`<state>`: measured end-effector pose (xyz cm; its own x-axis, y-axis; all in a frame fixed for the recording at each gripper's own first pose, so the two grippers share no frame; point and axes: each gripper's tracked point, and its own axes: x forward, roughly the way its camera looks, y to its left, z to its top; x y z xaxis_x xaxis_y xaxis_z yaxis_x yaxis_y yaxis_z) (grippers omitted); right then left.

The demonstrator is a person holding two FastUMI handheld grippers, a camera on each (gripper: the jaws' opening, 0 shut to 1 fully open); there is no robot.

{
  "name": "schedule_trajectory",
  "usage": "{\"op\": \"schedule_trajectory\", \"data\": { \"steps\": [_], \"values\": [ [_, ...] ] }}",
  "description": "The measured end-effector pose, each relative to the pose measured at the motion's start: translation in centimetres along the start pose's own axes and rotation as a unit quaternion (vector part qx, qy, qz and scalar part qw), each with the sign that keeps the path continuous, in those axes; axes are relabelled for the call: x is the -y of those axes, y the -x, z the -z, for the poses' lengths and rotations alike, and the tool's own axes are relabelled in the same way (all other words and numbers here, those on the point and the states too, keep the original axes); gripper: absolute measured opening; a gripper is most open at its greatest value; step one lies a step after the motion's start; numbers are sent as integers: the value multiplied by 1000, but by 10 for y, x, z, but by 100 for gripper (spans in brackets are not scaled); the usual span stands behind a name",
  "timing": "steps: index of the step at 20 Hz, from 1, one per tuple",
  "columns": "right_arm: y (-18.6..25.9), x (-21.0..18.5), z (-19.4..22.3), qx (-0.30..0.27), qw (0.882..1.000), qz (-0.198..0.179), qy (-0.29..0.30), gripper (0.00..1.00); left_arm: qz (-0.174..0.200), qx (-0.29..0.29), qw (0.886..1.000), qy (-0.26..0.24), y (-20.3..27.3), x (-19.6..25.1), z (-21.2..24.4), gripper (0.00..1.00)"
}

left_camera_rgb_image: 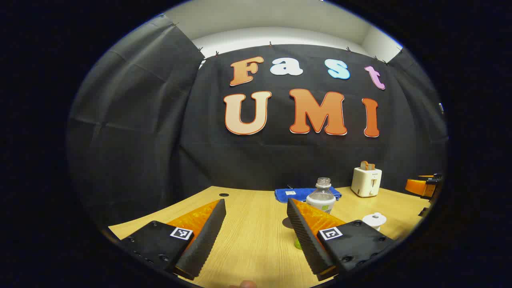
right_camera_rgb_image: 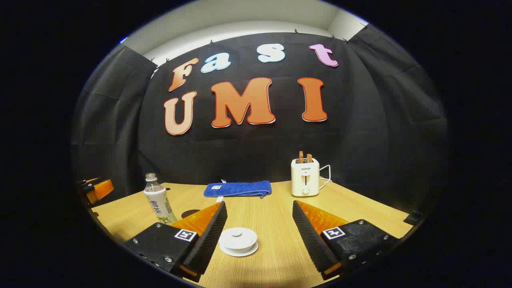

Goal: Open the teacup lid with one hand, grasp the water bottle and pour water into the teacup with the other hand; after pouring, place the water bottle on the coaster and then close the teacup lid.

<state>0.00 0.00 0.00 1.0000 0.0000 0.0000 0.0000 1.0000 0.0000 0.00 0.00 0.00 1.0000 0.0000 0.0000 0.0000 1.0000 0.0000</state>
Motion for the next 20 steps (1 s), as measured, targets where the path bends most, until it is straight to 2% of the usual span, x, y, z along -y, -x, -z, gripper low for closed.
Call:
{"op": "schedule_trajectory", "data": {
  "steps": [1,2,6,11,14,20],
  "values": [
    [-1,4,1,1,1000,4,6,98,12,-6,1000,18,0,8,5,99],
    [-3,8,3,-1,1000,14,8,98,7,-18,1000,16,-6,4,11,99],
    [-10,-6,7,-10,1000,-1,18,98,4,-5,1000,12,-15,6,-1,99],
    [-17,-11,20,-26,999,-2,34,99,4,-30,999,25,-18,-3,25,99],
    [-16,-11,21,-28,999,2,23,98,-6,-38,999,17,-19,-14,28,99],
    [-20,-16,31,-39,999,1,28,98,1,-47,999,8,-21,-11,37,99]
  ]
}}
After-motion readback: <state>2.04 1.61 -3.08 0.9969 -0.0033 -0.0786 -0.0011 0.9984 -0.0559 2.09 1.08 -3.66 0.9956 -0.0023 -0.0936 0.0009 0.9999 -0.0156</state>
